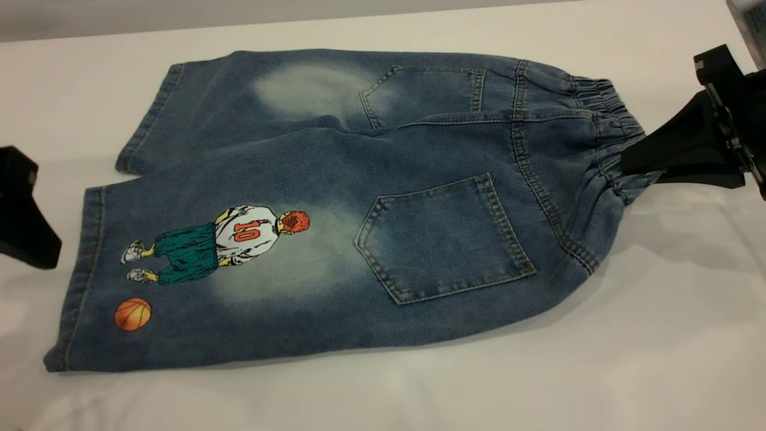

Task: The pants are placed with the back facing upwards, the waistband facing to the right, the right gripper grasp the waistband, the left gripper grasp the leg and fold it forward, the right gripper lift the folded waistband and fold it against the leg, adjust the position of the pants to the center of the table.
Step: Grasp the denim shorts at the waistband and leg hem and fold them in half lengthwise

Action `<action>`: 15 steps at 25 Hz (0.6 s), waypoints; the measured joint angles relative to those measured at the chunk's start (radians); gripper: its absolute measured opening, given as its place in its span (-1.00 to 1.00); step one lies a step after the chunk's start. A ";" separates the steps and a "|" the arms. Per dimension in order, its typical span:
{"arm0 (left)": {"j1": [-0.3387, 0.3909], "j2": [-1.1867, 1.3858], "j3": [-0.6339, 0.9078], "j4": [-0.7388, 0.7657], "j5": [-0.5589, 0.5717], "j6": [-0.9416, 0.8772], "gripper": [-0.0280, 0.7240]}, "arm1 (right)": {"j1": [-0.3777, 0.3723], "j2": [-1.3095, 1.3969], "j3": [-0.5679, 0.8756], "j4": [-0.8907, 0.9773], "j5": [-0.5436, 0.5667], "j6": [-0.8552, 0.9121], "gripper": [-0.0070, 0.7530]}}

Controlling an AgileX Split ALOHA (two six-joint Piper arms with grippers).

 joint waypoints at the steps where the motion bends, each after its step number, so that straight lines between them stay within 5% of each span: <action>1: 0.000 0.001 0.000 -0.011 -0.003 0.000 0.45 | 0.000 0.000 0.000 0.001 0.000 0.000 -0.89; 15: 0.000 0.194 0.001 -0.010 -0.085 0.003 0.45 | 0.000 0.000 0.000 0.001 -0.001 0.000 -0.89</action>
